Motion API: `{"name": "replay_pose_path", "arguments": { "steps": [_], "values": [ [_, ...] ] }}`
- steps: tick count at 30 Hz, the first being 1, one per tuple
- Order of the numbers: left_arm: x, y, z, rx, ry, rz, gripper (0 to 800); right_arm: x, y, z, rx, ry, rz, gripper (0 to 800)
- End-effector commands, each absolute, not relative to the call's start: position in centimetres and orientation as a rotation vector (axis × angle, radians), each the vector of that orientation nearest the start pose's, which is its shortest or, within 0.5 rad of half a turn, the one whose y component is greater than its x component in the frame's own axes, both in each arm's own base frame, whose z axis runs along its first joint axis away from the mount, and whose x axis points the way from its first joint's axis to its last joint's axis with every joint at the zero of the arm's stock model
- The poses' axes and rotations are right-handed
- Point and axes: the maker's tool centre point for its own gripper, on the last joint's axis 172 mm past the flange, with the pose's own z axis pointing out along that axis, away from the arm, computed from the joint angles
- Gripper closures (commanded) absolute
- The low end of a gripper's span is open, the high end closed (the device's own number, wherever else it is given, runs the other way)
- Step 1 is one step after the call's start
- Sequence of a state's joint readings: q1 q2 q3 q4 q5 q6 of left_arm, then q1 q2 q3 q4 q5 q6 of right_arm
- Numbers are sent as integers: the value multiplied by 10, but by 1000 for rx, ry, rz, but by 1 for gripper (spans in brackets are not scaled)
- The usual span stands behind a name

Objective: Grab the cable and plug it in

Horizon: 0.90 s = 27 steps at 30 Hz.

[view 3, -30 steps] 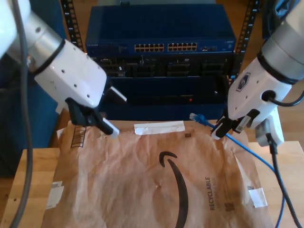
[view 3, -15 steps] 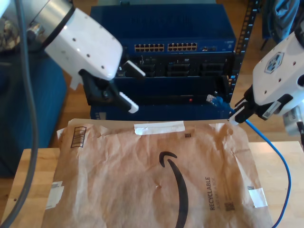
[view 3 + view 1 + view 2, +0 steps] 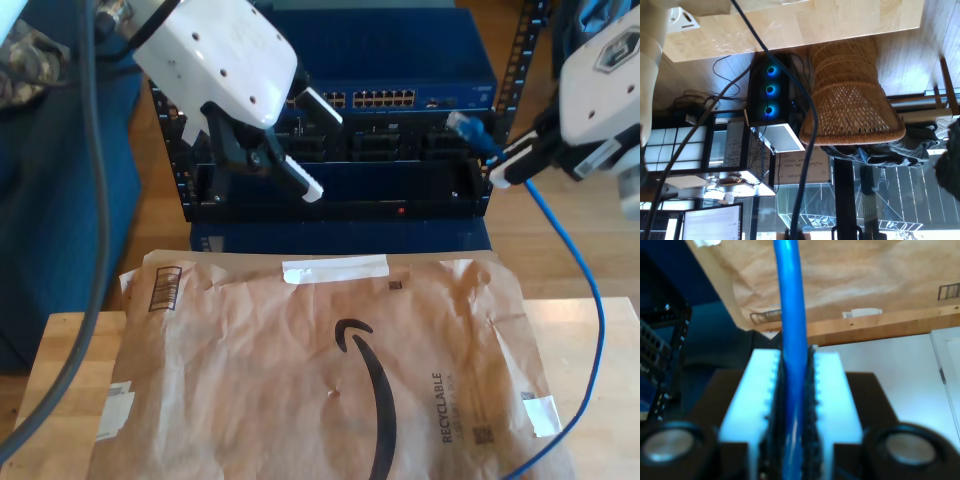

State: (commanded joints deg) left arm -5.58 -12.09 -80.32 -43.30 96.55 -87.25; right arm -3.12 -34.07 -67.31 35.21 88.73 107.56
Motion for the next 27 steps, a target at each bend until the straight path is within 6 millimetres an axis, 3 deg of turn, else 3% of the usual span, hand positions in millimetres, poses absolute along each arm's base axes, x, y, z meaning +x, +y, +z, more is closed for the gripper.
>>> {"name": "replay_pose_path", "arguments": {
  "steps": [2,6,11,18,27],
  "values": [
    [363,-230,452,-2686,-2152,1073,1,338,138,489,-1507,2040,461,796],
    [360,-243,474,-2734,-2141,1160,1,338,142,509,-1494,1999,451,796],
    [361,-250,496,-2790,-2137,1192,1,339,143,518,-1490,1982,443,796],
    [358,-256,501,-2795,-2125,1241,1,339,146,539,-1475,1944,428,796],
    [357,-264,527,-2860,-2111,1285,1,339,147,542,-1471,1936,430,796]
  ]
}}
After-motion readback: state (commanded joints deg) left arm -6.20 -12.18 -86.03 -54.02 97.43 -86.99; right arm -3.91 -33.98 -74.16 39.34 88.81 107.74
